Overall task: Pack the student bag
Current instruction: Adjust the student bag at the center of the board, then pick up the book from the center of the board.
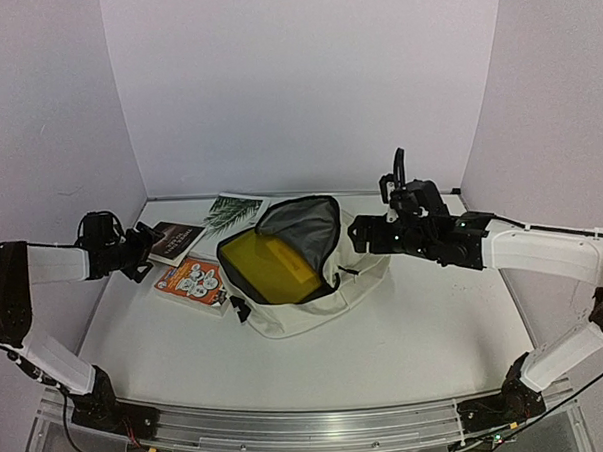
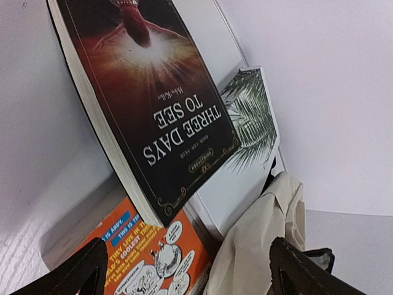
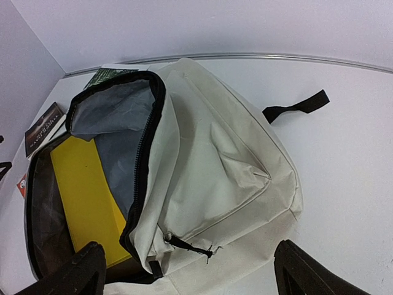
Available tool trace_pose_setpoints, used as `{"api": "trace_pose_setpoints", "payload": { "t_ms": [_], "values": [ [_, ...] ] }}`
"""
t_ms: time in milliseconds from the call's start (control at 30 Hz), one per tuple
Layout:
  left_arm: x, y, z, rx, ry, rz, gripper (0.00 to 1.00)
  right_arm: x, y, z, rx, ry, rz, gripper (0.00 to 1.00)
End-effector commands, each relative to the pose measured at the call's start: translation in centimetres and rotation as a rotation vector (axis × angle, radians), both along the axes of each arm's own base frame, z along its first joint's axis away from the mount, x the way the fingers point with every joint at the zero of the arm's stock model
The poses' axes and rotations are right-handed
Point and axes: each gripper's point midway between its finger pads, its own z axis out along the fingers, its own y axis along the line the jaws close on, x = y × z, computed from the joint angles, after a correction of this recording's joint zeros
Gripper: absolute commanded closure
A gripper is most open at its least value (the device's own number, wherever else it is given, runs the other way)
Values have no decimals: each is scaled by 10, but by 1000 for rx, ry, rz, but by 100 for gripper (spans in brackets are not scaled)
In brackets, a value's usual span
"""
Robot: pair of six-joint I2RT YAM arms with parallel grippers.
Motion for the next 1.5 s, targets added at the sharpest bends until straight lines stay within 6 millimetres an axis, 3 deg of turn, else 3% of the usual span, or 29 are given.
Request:
{"api": "trace_pose_setpoints", "payload": {
  "t_ms": [0, 300, 700, 933, 1133, 1467],
  "values": [
    [27, 11, 7, -42, -89, 40, 9, 3, -8, 17, 42, -45, -39, 5],
    [49, 15, -35, -54, -55, 43, 14, 5, -12, 23, 40, -61, -53, 5],
    [67, 15, -51, -37, -91, 25, 22, 9, -12, 20, 33, -57, -64, 5],
    [78, 12, -57, -69, -127, 19, 36, 10, -14, 26, 44, -69, -77, 5],
    [82, 15, -55, -44, -162, 20, 56, 10, -18, 29, 48, -76, -93, 5],
    [89, 16, -34, -9, -274, 5, 87, 8, -20, 30, 56, -76, -96, 5]
  ]
}}
